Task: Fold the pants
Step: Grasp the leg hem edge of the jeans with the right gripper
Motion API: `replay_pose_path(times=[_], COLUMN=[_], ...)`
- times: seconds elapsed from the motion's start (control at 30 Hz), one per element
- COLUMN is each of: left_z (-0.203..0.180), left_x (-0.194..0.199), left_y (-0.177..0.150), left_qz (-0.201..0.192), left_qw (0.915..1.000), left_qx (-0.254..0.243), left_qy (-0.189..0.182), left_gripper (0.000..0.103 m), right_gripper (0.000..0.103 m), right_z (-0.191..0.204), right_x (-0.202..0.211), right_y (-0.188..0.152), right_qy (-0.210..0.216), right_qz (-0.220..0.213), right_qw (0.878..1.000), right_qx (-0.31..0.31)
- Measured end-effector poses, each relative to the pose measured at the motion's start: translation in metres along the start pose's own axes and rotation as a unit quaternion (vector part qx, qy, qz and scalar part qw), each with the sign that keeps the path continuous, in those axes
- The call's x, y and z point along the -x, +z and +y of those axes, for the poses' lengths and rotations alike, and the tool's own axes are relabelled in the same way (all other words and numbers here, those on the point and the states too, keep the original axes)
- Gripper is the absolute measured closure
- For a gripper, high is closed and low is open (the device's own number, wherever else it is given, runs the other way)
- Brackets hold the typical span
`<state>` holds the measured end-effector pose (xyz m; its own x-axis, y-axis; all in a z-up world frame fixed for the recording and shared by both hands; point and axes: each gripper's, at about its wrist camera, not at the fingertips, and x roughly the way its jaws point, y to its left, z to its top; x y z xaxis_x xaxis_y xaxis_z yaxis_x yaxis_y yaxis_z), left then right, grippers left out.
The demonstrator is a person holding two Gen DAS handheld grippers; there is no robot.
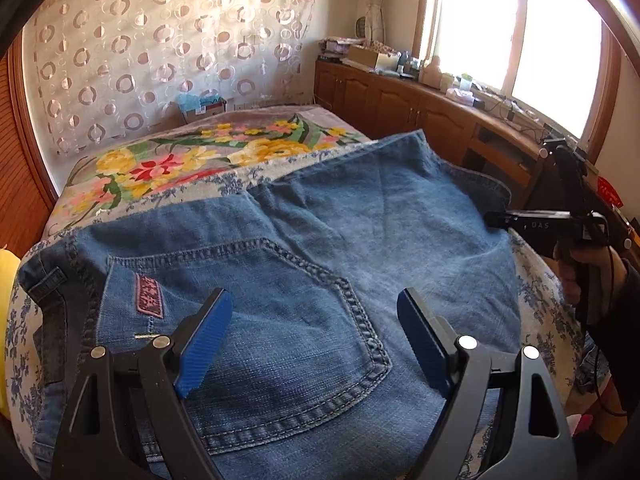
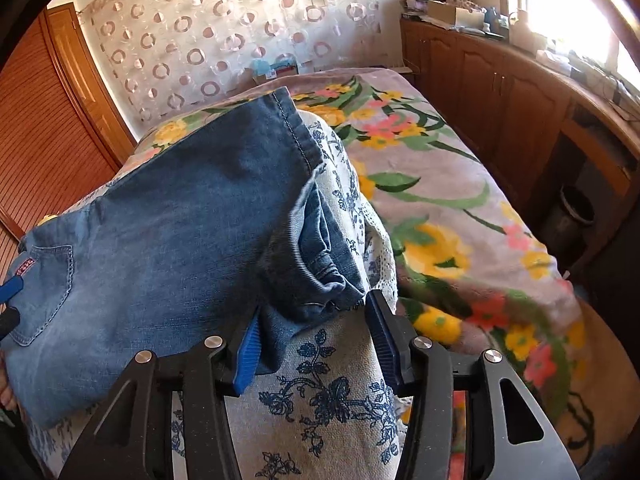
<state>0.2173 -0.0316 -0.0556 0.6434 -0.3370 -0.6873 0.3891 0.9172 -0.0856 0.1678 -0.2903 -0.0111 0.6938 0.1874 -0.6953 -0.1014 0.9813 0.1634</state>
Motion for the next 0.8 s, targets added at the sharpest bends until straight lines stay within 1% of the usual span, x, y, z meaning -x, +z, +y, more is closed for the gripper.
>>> replay_pose_path(times=[0.07, 0.13, 0.2, 0.27, 0.33, 0.43, 0.5, 0.6, 0.8], left_z=[-0.001, -0.002, -0.003, -0.003, -0.003, -0.004, -0.004, -0.003, 0.002], left_x=[-0.008, -0.015, -0.022, -0.024, -0.023, -0.021, -0.021, -0.018, -0.006], left_y=[-0.003, -0.006, -0.01, -0.012, -0.013, -0.013, -0.013, -0.012, -0.009], left_qz=[0.012, 0.025, 0.036, 0.04, 0.039, 0.039, 0.04, 0.038, 0.022], left_qw=[0.9999, 0.9997, 0.9993, 0.9992, 0.9992, 0.9992, 0.9992, 0.9992, 0.9997], left_qx=[-0.004, -0.007, -0.009, -0.008, -0.006, -0.006, -0.007, -0.007, 0.005], left_qy=[-0.001, -0.003, -0.002, -0.001, -0.002, -0.004, -0.005, -0.005, -0.002], left_gripper=[0.018, 0.018, 0.018, 0.018, 0.018, 0.018, 0.018, 0.018, 0.018], right_gripper=[0.051, 0.051, 0.051, 0.051, 0.051, 0.061, 0.078, 0.087, 0.089], right_z=[-0.002, 0.005, 0.001, 0.0, 0.01, 0.016, 0.019, 0.02, 0.021], right_x=[-0.001, 0.006, 0.004, 0.004, 0.01, 0.014, 0.02, 0.025, 0.034], right_y=[0.0, 0.005, 0.005, 0.006, 0.007, 0.005, 0.004, 0.002, -0.001], right_qy=[0.001, 0.004, 0.01, 0.011, 0.002, -0.011, -0.016, -0.008, 0.003], right_qz=[-0.002, -0.002, -0.002, -0.005, -0.01, -0.021, -0.032, -0.043, -0.058], right_qw=[1.0, 1.0, 1.0, 1.0, 1.0, 1.0, 0.999, 0.999, 0.998], right_qx=[-0.001, -0.005, -0.011, -0.012, -0.005, 0.009, 0.017, 0.02, 0.029])
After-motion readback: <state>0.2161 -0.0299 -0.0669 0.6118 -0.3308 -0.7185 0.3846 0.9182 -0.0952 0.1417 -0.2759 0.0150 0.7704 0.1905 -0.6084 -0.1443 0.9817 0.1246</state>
